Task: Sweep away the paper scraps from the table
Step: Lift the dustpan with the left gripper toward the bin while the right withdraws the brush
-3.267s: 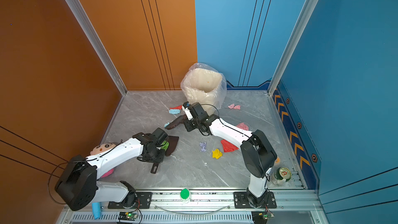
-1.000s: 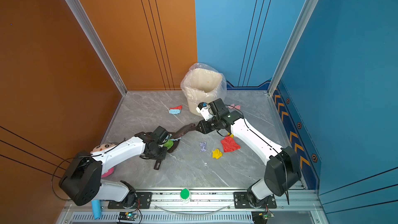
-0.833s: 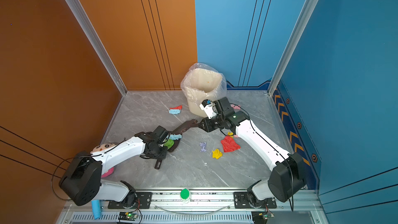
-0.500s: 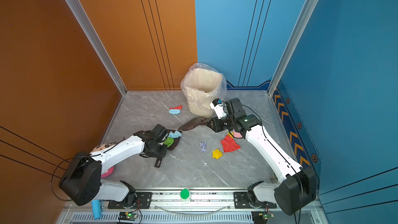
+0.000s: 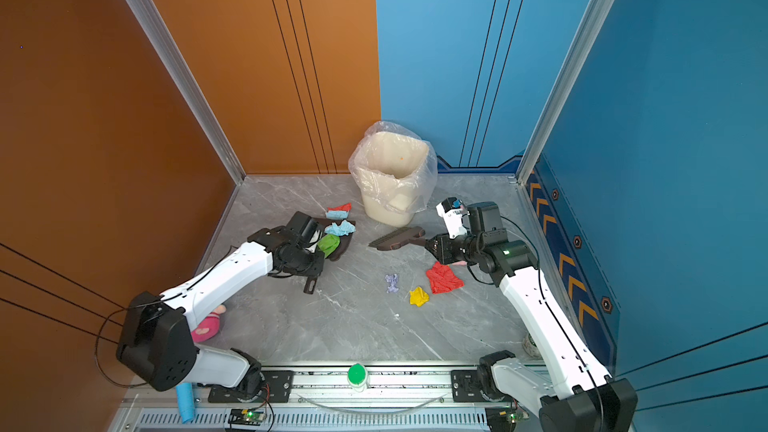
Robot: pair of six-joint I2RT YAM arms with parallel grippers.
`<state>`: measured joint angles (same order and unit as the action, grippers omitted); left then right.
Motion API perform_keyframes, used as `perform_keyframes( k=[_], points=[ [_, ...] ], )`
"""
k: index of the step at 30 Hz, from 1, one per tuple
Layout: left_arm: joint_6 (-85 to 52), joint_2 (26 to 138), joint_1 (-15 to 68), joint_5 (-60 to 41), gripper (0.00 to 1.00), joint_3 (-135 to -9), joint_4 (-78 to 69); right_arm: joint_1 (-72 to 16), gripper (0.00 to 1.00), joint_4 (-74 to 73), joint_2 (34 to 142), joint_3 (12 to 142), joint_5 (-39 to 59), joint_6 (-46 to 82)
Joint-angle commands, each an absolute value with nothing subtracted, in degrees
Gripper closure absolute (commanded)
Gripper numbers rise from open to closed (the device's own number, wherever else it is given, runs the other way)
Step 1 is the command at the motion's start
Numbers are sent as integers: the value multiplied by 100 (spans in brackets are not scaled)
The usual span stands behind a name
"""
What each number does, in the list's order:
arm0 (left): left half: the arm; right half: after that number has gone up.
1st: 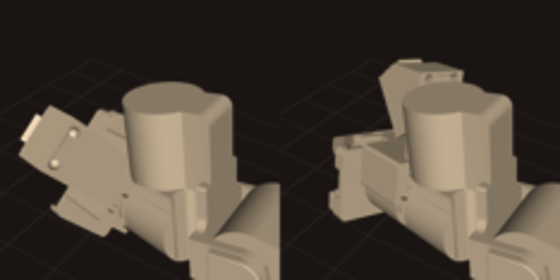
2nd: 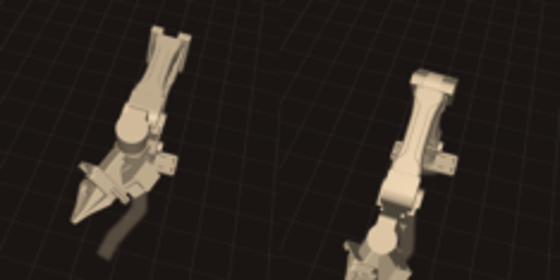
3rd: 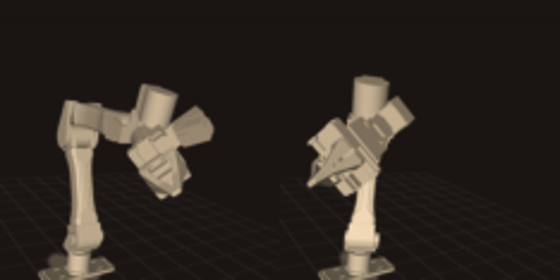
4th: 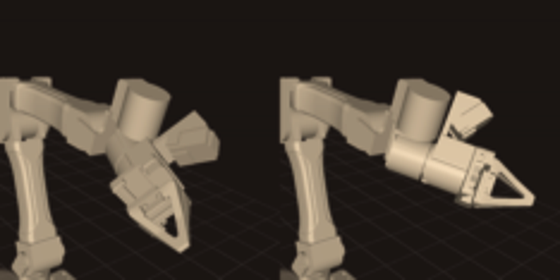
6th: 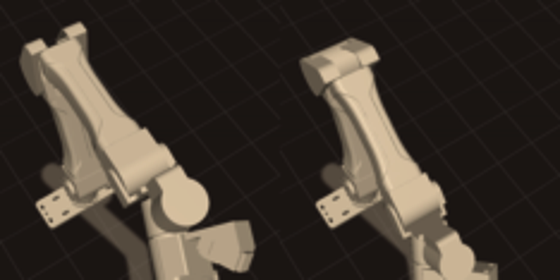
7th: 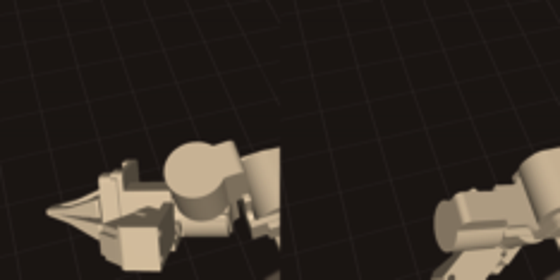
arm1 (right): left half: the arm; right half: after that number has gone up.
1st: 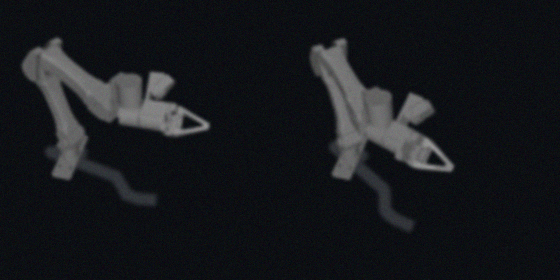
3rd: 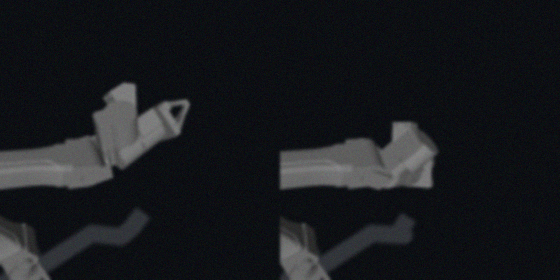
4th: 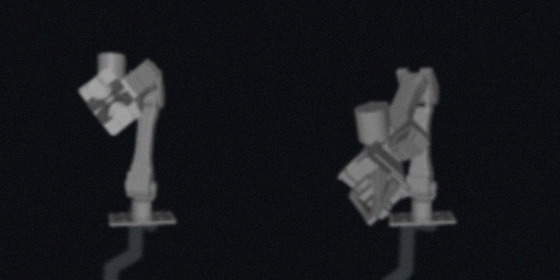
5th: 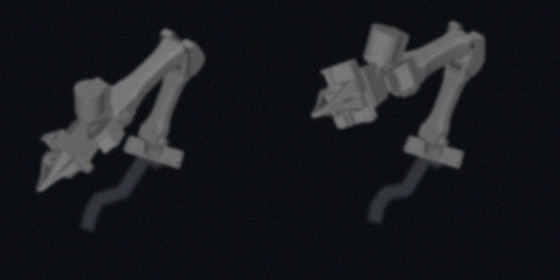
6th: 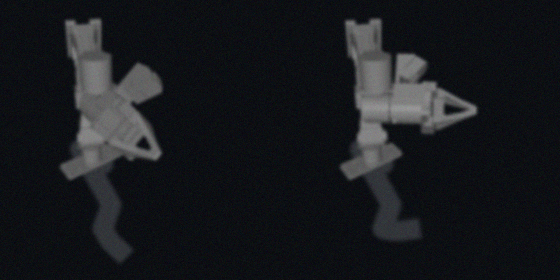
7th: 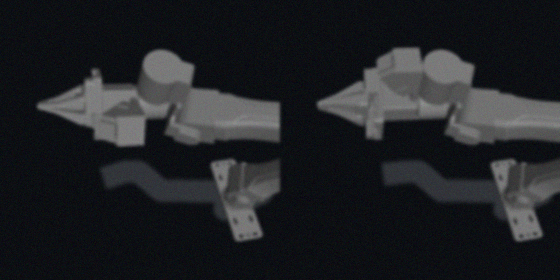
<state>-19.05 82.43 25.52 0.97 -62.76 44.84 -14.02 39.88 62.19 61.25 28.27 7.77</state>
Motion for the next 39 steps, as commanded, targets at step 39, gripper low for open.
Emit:
perform_keyframes(
  k=[39],
  points=[
    [-638,9581,1859,396,100,-11008,6437,-908,100,3885,5771,5520,3306,923]
  ],
)
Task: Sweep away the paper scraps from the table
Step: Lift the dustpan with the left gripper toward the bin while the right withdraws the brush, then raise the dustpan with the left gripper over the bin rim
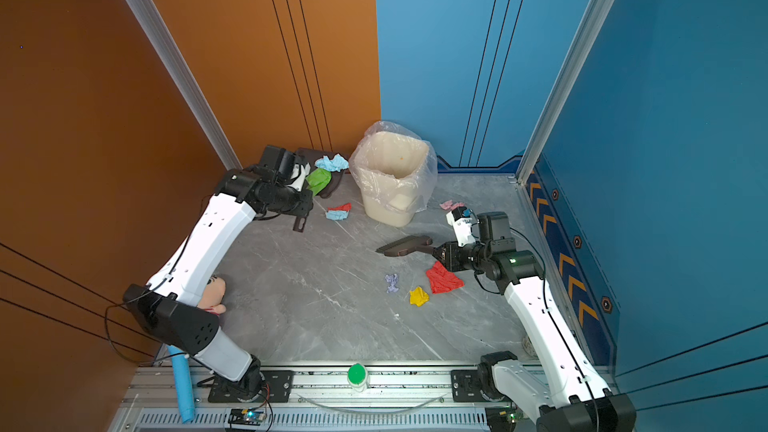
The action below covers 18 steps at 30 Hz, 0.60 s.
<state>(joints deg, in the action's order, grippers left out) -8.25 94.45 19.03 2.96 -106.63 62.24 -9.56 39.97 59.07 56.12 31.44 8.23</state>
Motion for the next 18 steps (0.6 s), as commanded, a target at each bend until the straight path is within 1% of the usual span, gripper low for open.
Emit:
perform_keyframes(
  k=[1,10,18],
  points=[
    [-626,9658,1866,387,100,-11140,6458,-904,100,3885,5766,5508,3313,925],
    [-525,10386,2007,395,100,-12288,6762,-870,100,3780,5721,5364,3381,979],
    [-523,10883,2133,461,100,-13033,6984,-765,100,3701,5674,5256,3536,981]
  ],
)
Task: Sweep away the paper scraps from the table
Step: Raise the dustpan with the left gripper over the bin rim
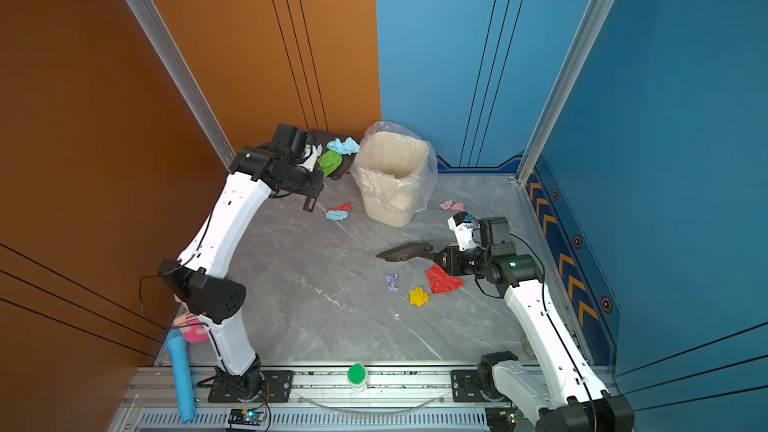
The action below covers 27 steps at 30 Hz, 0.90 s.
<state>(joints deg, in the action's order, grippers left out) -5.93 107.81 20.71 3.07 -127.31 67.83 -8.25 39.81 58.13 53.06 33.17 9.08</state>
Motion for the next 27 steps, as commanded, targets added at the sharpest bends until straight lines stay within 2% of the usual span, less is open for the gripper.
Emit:
perform_keyframes(
  k=[1,18,27],
  points=[
    [-531,10926,2136,455,100,-13094,6979,-743,100,3692,5669,5252,3556,984],
    [-586,11770,2496,96,100,-14410,7128,-525,100,3516,5665,5078,3904,1000],
    [-684,11922,2609,-114,100,-14589,7132,-490,100,3472,5746,5043,4011,985]
  ],
)
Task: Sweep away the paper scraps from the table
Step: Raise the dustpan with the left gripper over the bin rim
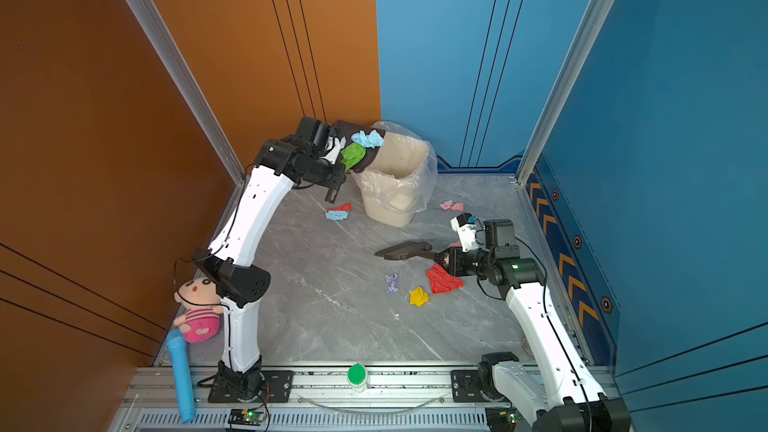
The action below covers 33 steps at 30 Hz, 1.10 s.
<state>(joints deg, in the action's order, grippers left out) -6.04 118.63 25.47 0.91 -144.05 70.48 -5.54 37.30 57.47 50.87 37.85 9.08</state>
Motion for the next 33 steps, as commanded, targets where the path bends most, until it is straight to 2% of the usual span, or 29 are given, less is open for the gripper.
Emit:
perform_keyframes(
  k=[1,33],
  points=[
    [-679,11934,2619,-159,100,-14601,7128,-492,100,3464,5746,5038,4017,982],
    [-971,12660,2854,-1483,100,-15452,7116,-474,100,3305,5757,4913,4108,1066]
  ],
)
